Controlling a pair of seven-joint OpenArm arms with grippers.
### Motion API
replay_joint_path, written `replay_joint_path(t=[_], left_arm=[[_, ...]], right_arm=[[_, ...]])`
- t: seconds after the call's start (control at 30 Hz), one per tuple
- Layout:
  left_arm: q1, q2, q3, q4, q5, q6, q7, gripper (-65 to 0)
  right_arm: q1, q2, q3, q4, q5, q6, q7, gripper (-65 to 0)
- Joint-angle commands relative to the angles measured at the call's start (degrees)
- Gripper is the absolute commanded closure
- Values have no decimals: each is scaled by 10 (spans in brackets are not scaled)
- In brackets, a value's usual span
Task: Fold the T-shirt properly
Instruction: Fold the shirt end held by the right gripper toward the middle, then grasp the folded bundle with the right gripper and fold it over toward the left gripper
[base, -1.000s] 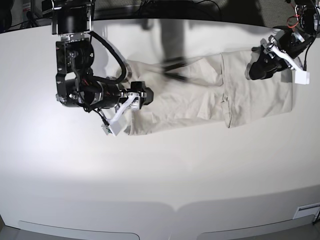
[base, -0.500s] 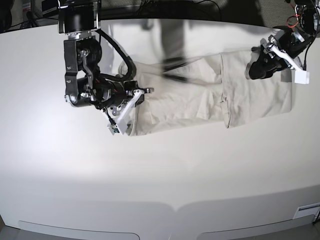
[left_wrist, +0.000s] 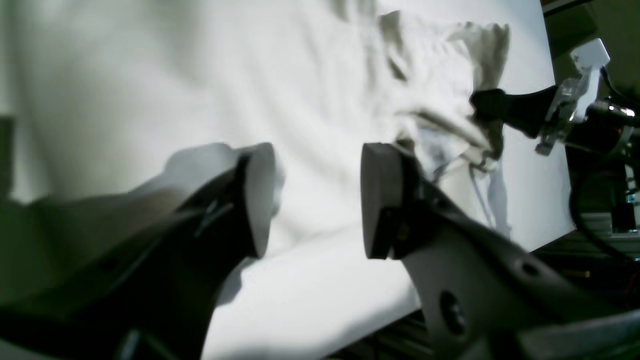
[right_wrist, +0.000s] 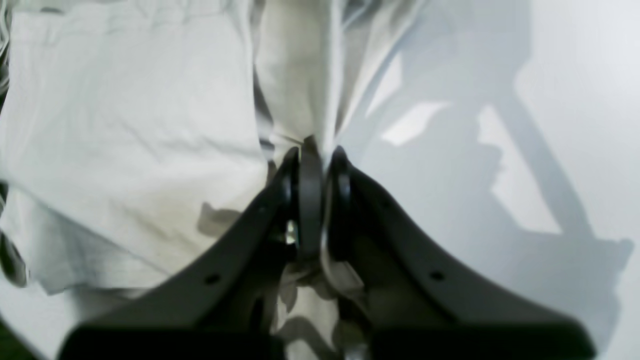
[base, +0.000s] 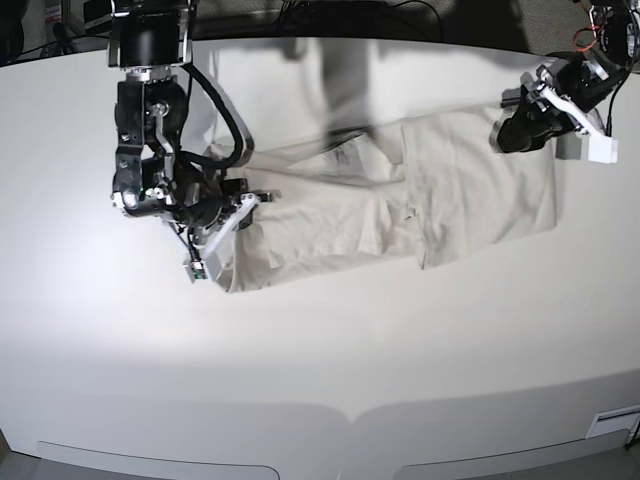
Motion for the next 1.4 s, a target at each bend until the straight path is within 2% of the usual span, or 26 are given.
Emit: replay_joint_path(t=[0.0,0.17,0.33,0.47,0.57,0.67,0.83,0.93,1.07,1.37], left_arm=[[1,-8,-3,10,-14,-8,-10,-275],[0,-7,-3,10,30,-8,-48,-275],[0,-3,-3,10,63,-8,-78,-275],[0,-3,-3,10,63,-8,-86,-275],[0,11,-3,10,109,-8,-134,-275],[0,37,-3,10,195,-8,-201,-275],[-3,81,-3,9,347,-8,-298,-275],[-6,85,-3,9,408,-8,-331,-275],[-15,85,-3,5,422,-8,-337,-275],[-43,85,-3,-57,422,-8,-344,-275]], right_arm=[[12,12,10,8,-5,-2,5,0],[18,61,26,11,0,-2,-12,0],[18,97,26,39,44,-2,-45,0],[18,101,26,92,65,-2,-75,0],[18,98,25,126,123,-1,-103,0],[18,85,25,150,162,0,-119,0],[17,44,24,160,161,0,-120,0],[17,24,15,160,160,0,-119,0],[17,10,-21,161,160,6,-119,0],[17,-49,-68,191,154,6,-114,0]])
